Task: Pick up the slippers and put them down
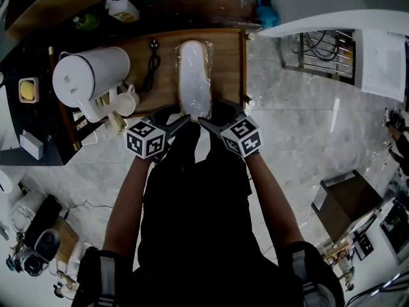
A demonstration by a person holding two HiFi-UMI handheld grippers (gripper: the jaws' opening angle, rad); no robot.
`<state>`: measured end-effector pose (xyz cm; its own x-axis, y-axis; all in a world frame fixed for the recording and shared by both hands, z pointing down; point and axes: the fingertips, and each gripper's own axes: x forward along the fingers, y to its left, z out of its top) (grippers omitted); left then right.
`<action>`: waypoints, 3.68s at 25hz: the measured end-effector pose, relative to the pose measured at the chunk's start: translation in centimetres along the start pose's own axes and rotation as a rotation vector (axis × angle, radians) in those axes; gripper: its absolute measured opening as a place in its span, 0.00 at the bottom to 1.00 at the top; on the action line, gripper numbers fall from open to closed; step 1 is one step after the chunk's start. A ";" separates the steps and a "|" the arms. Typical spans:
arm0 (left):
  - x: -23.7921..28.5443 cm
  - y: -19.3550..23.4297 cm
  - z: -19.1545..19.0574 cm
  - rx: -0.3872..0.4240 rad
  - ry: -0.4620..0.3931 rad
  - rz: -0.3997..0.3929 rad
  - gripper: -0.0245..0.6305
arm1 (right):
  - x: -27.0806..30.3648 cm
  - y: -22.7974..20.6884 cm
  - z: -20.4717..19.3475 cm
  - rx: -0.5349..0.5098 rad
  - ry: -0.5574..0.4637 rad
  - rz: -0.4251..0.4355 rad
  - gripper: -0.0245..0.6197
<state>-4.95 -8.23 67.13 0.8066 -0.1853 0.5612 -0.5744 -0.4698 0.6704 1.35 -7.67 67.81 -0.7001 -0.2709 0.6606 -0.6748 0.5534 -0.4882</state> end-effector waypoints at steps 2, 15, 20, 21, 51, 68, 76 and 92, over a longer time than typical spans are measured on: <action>0.1 0.4 -0.1 -0.002 0.004 0.005 0.39 | 0.3 -0.1 -0.1 0.003 0.003 -0.001 0.56; 0.9 3.0 -0.6 -0.036 0.026 0.026 0.44 | 1.9 -0.9 -0.6 0.041 0.012 -0.004 0.58; 1.4 3.7 -0.6 -0.040 0.039 0.033 0.47 | 2.5 -1.6 -0.6 0.048 0.023 -0.013 0.58; 1.5 3.8 -0.7 -0.038 0.042 0.035 0.47 | 2.6 -1.7 -0.6 0.048 0.025 -0.014 0.58; 3.5 5.4 -1.5 -0.052 0.135 0.062 0.48 | 4.6 -3.1 -1.1 0.135 0.059 -0.049 0.58; 4.5 4.8 -1.8 -0.072 0.195 0.031 0.42 | 5.0 -2.8 -1.4 0.109 0.115 -0.027 0.51; 4.3 4.7 -1.7 -0.063 0.194 0.029 0.41 | 4.6 -2.7 -1.3 0.119 0.104 -0.041 0.48; 2.8 2.5 0.3 -0.057 0.162 0.019 0.41 | 2.3 -1.6 0.9 0.122 0.092 -0.044 0.47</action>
<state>-4.05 -10.20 70.25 0.7653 -0.0496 0.6417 -0.5998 -0.4167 0.6831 0.59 -9.86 69.56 -0.6487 -0.2164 0.7296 -0.7316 0.4416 -0.5195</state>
